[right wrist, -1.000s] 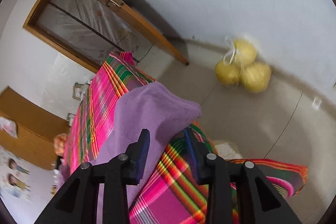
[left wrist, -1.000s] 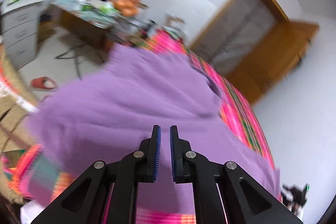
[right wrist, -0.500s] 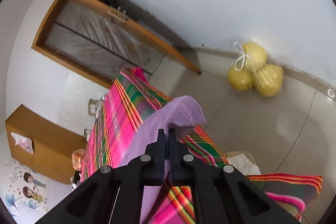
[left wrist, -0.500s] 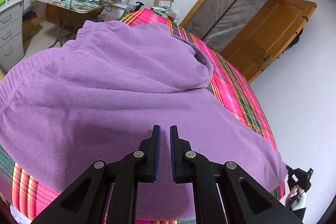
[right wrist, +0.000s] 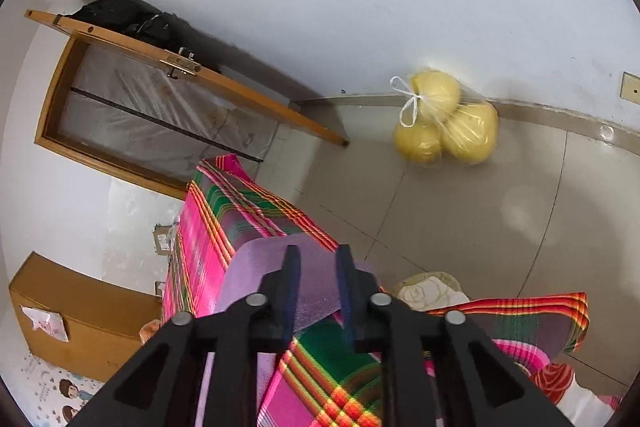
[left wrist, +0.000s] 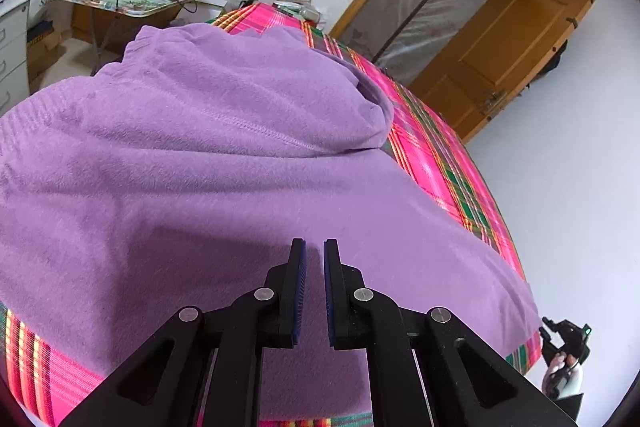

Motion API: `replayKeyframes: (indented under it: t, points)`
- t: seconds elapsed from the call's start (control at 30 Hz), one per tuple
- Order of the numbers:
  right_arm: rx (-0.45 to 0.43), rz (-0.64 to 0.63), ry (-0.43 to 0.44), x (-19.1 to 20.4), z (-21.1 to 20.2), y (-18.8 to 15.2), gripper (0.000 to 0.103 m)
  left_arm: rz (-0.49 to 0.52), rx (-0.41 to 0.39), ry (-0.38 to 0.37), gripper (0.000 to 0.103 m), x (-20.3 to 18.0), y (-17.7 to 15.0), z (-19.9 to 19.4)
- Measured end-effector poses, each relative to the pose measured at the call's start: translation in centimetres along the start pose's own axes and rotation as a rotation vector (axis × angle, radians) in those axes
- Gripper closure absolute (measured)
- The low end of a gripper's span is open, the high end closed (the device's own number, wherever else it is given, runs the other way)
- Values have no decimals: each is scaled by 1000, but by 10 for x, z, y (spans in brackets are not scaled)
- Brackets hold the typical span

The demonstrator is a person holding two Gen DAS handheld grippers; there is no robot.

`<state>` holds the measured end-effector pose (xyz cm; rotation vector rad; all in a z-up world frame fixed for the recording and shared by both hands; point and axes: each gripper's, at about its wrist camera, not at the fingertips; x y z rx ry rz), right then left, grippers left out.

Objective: Fold clothes

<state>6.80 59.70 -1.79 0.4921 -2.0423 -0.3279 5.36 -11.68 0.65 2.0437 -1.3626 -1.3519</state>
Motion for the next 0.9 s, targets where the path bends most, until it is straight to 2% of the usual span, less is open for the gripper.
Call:
replayKeyframes:
  t: [0.13, 0.23, 0.37, 0.53, 0.57, 0.6, 0.67, 0.73, 0.77, 0.8, 0.83, 0.9]
  points:
    - [29, -185, 56, 36, 6, -11, 80, 15, 10, -11, 95, -4, -2, 2]
    - [80, -397, 82, 74, 17, -29, 80, 42, 29, -21, 95, -12, -5, 7]
    - [179, -654, 161, 114, 29, -71, 80, 60, 46, -19, 95, -17, -9, 12]
    - [281, -832, 247, 139, 39, -123, 81, 72, 59, -10, 95, -19, -10, 17]
    - [274, -852, 221, 140, 42, -127, 83, 77, 63, -7, 95, -20, -11, 20]
    - [254, -848, 185, 139, 46, -125, 98, 80, 66, -6, 95, -20, -12, 22]
    - [208, -775, 118, 131, 55, -106, 103, 83, 65, -11, 95, -19, -12, 21]
    - [168, -664, 61, 118, 62, -80, 103, 89, 62, -14, 93, -19, -12, 21]
    - [136, -663, 22, 117, 62, -73, 103, 93, 61, -14, 93, -19, -13, 21]
    - [101, -687, -22, 119, 60, -70, 96, 96, 60, -15, 93, -19, -13, 21]
    - [78, -708, -48, 121, 57, -69, 95, 100, 59, -14, 93, -19, -13, 21]
    - [89, -735, 1, 127, 52, -76, 94, 109, 57, -13, 93, -20, -13, 21]
Point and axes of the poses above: each gripper's, at about its wrist camera, not at the fingertips, and z roughly the way its jaws point, x to its left, y to its top, and after that the axes turned 11 degrees about -x, right-handed
